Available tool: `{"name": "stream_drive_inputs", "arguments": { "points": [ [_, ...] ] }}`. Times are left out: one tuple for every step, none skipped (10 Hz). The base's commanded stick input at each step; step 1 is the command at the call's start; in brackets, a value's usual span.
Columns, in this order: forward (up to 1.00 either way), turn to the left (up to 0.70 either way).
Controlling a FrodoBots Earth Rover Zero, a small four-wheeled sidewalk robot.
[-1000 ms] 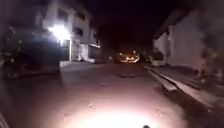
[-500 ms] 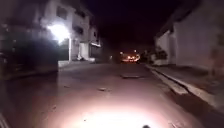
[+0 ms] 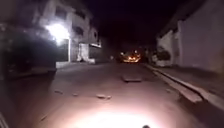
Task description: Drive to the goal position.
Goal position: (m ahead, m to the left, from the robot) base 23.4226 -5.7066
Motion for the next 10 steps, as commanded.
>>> {"name": "stream_drive_inputs", "arguments": {
  "points": [
    [0.70,0.00],
    [0.70,0.09],
    [0.70,0.35],
    [0.70,0.35],
    [0.70,0.35],
    [0.70,0.35],
    [0.70,0.35],
    [0.70,0.35],
    [0.70,0.32],
    [0.70,0.07]
  ]
}}
